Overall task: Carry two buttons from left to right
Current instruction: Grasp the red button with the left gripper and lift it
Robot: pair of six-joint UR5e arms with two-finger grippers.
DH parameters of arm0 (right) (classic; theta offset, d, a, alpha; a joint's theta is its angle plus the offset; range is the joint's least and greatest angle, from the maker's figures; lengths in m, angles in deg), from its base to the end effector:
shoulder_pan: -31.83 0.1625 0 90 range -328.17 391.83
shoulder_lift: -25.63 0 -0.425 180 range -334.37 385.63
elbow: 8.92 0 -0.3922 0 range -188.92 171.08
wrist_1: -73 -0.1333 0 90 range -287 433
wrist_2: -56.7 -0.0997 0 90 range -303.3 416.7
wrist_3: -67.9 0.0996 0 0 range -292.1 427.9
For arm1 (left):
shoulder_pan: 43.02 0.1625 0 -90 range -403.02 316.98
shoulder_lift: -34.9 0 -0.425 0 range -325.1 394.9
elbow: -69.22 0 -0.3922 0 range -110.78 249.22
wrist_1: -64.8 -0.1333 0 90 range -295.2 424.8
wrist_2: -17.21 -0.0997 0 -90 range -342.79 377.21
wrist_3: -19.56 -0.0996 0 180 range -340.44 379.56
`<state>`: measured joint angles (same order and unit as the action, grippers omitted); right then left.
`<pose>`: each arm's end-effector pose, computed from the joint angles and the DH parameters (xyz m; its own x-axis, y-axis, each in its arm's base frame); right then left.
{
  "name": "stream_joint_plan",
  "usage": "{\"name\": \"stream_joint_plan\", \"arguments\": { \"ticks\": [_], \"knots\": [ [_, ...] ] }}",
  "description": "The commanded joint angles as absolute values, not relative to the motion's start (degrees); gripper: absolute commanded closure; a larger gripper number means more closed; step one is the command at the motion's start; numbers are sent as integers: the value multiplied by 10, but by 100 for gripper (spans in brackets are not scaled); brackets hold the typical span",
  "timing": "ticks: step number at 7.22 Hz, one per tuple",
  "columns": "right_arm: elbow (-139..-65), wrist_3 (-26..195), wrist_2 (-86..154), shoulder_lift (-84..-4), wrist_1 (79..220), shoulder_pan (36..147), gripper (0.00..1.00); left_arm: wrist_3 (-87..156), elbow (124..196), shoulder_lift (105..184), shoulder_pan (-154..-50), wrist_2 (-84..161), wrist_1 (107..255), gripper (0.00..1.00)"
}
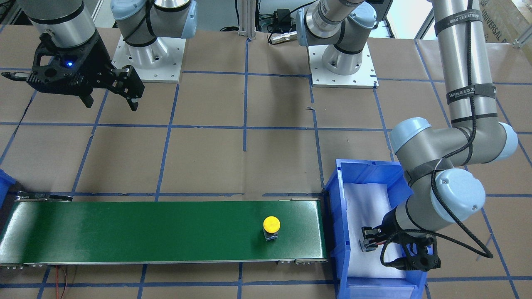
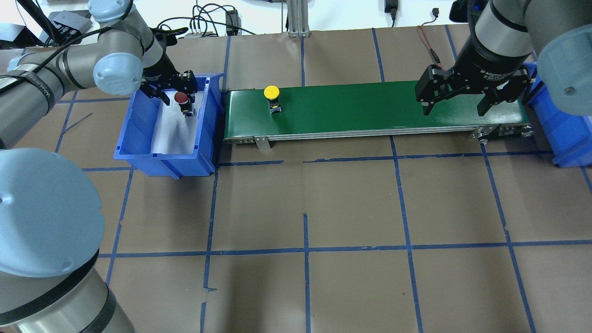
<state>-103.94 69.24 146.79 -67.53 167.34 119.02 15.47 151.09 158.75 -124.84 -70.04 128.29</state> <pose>0.1098 -0.4784 0.4789 -0.9974 0.0724 0.0006 0.0723 0.9964 -0.0433 -0.0383 -0.7038 0.2472 -0.9964 -0.0705 0.0469 -0.0714 0.9973 -0.0172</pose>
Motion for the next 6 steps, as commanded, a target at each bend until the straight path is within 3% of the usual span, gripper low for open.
{"name": "stream_joint_plan", "arguments": {
  "ticks": [1,6],
  "knots": [
    [-1039,693,1466,-675,1675,1191,0,176,1511,1583,-1248,-699,1293,67],
    [-1039,692,1466,-675,1674,1191,0,194,1461,1487,-1262,-697,1436,69]
  ]
}}
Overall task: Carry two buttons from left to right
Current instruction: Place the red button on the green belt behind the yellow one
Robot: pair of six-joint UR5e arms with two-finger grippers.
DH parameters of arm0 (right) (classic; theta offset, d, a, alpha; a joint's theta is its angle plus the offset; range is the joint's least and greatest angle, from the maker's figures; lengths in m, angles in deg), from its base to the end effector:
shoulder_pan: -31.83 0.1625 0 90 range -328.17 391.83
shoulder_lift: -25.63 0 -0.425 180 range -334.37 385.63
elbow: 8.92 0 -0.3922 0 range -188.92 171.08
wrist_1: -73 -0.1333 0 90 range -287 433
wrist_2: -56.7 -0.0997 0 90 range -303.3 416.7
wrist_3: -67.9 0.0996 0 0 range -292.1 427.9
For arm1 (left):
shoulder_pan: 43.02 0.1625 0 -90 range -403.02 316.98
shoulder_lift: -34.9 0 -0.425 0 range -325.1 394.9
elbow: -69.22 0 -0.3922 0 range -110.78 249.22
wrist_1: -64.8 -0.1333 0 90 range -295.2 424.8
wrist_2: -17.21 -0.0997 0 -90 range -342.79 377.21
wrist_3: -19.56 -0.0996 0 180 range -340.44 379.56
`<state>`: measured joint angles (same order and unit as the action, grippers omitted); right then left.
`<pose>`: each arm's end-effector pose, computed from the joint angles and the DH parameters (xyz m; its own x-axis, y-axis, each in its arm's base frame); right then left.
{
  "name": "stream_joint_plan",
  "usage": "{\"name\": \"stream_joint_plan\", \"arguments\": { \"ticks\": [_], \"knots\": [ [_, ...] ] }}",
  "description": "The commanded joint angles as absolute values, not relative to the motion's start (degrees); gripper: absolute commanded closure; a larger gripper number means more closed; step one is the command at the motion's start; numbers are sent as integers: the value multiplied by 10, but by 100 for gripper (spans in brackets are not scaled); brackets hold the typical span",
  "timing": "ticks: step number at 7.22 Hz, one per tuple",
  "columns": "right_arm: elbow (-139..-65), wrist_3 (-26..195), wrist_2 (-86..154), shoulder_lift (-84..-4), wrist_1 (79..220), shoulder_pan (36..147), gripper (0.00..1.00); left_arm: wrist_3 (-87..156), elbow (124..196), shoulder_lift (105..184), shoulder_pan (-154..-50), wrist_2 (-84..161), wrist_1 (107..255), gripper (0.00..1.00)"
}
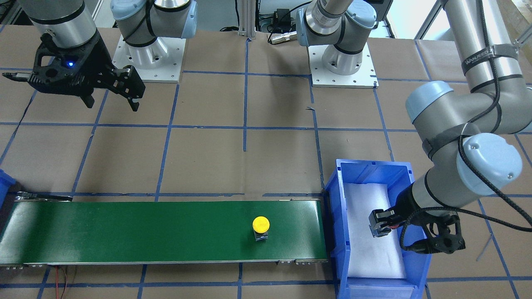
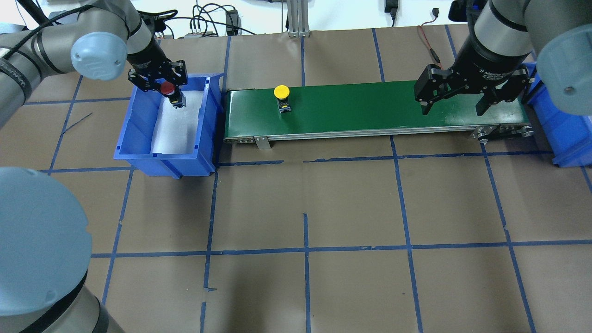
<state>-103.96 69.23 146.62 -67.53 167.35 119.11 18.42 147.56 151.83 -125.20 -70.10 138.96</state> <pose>0.1109 -0.4783 0.4788 -0.9975 0.0705 -0.0024 0.0706 0.9966 -0.0431 -0.0453 -0.6840 0.3396 -0.9922 -0.1157 0.0467 -0.1163 0.9932 -0.0109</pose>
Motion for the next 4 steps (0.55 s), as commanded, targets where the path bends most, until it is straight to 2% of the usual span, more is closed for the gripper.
{"name": "stream_joint_plan", "arguments": {
  "ticks": [1,2,4],
  "knots": [
    [-1040,692,1466,-675,1673,1192,0,198,1459,1444,-1303,-701,1462,69],
    [-1040,693,1466,-675,1673,1193,0,223,1460,1433,-1332,-701,1464,69],
    [-1040,692,1470,-674,1672,1191,0,262,1461,1489,-1372,-697,1398,69]
  ]
}}
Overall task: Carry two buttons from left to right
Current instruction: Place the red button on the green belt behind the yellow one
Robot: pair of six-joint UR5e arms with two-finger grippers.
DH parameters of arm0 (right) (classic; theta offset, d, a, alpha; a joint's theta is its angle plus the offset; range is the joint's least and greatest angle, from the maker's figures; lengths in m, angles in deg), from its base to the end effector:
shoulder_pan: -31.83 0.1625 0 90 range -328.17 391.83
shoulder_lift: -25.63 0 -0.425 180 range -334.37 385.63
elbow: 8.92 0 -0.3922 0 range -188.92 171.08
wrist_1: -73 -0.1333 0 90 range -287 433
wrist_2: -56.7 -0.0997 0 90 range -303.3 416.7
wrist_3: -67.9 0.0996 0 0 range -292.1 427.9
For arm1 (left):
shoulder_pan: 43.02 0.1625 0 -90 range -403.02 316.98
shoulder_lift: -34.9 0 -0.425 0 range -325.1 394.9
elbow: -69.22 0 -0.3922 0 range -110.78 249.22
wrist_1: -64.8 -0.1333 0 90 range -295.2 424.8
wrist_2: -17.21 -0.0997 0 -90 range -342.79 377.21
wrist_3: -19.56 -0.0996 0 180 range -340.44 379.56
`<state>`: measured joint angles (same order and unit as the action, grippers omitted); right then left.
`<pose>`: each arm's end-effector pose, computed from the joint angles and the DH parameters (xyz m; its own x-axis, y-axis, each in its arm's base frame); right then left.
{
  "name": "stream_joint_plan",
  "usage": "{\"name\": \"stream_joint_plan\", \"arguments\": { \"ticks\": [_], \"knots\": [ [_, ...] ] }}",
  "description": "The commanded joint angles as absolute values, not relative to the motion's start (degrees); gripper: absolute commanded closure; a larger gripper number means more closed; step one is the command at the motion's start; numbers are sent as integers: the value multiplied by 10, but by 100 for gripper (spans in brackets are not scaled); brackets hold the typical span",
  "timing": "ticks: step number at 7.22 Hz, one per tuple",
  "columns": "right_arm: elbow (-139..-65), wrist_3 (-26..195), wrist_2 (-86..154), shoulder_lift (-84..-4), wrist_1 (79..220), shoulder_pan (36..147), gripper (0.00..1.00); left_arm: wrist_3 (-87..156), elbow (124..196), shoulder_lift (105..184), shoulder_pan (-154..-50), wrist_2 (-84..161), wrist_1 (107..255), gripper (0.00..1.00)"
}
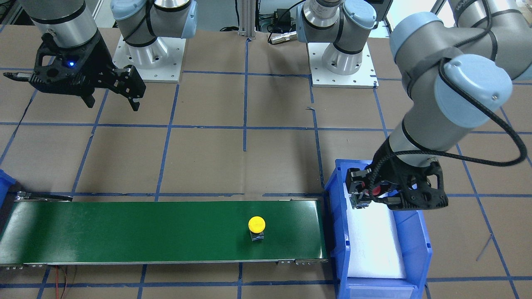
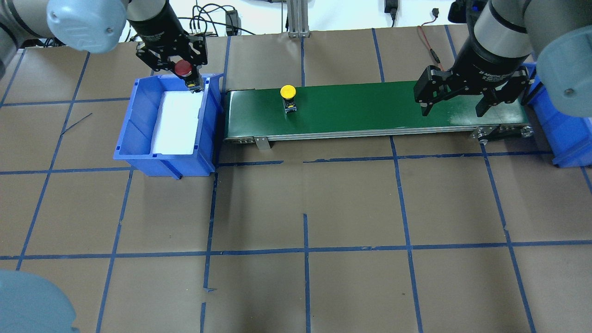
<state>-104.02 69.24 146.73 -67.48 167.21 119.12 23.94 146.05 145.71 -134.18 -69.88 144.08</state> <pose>0.1108 -0.4782 0.4776 -0.9975 0.0706 -0.0004 0.0706 0.9968 -0.0387 -0.1514 -0.6417 0.4137 -0.9971 -0.0534 0.0546 -0.0561 0.9972 -0.0497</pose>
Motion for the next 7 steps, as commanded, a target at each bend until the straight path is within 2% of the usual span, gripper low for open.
{"name": "stream_joint_plan", "arguments": {
  "ticks": [1,6,7],
  "knots": [
    [-1040,692,1468,-674,1672,1190,0,258,1460,1533,-1377,-697,1367,69],
    [-1041,693,1467,-669,1675,1188,0,248,1475,1573,-1382,-684,1324,65],
    [-1041,693,1467,-669,1675,1188,0,254,1488,1572,-1382,-683,1323,49]
  ]
}}
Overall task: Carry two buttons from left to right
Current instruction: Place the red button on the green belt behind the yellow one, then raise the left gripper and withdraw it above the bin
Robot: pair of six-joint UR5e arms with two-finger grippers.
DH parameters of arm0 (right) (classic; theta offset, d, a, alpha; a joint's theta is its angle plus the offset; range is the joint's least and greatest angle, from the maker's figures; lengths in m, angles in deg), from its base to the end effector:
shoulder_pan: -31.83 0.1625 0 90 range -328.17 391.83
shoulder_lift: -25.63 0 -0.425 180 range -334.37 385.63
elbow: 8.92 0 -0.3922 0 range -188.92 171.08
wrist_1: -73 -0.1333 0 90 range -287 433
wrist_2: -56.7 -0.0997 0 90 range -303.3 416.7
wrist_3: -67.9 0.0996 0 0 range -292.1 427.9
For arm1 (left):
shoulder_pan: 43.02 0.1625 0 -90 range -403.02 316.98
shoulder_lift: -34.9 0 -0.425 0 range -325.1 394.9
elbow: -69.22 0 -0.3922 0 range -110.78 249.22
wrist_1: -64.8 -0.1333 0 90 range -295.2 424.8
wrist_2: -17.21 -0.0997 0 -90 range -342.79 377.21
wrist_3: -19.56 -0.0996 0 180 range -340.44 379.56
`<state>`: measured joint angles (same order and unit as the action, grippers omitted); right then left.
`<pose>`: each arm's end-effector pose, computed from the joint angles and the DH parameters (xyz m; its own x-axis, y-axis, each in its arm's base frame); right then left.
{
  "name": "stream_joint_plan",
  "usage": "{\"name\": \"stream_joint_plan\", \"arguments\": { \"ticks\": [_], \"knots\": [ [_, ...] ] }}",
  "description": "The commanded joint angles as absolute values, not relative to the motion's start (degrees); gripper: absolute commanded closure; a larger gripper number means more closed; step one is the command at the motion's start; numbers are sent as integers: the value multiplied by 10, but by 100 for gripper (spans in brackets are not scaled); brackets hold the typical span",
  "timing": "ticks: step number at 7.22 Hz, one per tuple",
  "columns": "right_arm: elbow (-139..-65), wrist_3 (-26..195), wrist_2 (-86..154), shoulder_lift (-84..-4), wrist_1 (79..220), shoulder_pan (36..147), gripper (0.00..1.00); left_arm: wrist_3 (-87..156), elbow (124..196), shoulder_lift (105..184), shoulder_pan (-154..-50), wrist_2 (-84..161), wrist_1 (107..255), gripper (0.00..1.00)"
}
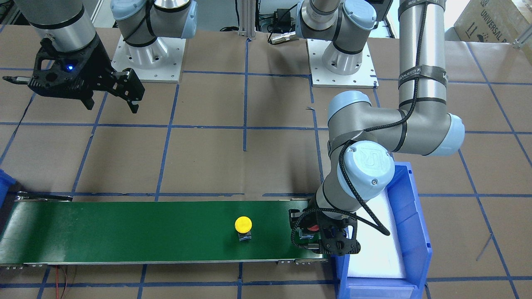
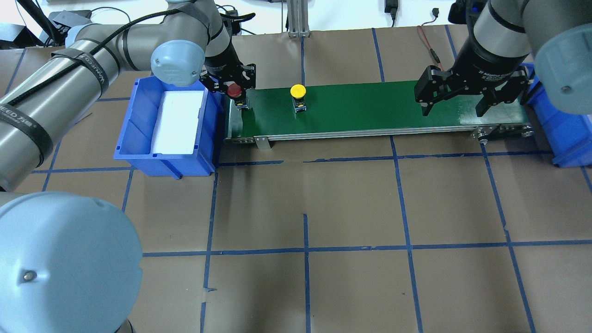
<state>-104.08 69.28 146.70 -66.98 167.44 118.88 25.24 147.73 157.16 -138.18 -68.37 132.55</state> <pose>0.1087 -0.4816 0.4734 -0.9971 0.0755 -0.0008 0.0755 0.9966 -0.0330 -0.2030 -0.6803 0.2861 -0.9968 -0.0073 0.0792 -0.0088 0.9998 -0.0181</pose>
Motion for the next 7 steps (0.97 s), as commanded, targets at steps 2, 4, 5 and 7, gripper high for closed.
{"name": "stream_joint_plan", "arguments": {
  "ticks": [2,4,5,7],
  "knots": [
    [-1040,692,1473,-670,1673,1187,0,250,1506,1570,-1382,-642,1301,0],
    [-1040,692,1470,-671,1672,1188,0,250,1506,1536,-1382,-643,1305,0],
    [-1040,693,1468,-670,1674,1190,0,253,1508,1513,-1382,-643,1310,0],
    [-1040,693,1467,-671,1673,1189,0,260,1504,1483,-1382,-646,1326,0]
  ]
}}
